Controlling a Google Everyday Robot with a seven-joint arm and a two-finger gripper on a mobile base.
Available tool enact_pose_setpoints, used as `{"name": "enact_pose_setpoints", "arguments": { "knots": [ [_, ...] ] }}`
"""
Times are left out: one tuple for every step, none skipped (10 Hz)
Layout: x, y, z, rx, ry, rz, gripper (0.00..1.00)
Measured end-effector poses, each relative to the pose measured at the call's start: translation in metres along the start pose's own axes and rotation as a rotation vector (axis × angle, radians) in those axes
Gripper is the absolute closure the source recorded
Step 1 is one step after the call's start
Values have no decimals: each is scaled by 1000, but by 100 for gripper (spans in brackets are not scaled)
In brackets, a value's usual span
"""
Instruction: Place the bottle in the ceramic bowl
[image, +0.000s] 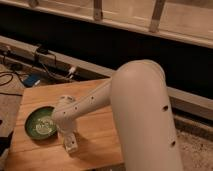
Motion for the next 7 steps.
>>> {"name": "enact_pose_setpoints", "arguments": {
  "knots": [
    [3, -5, -3, 3, -5, 15, 100],
    [7, -11, -5, 6, -10, 31, 100],
    [9, -16, -7, 7, -13, 45, 100],
    [12, -21, -9, 10, -16, 64, 100],
    [14, -28, -11, 12, -20, 82, 100],
    [18, -42, -15, 20, -25, 111, 100],
    [22, -55, -20, 28, -31, 138, 100]
  ]
}}
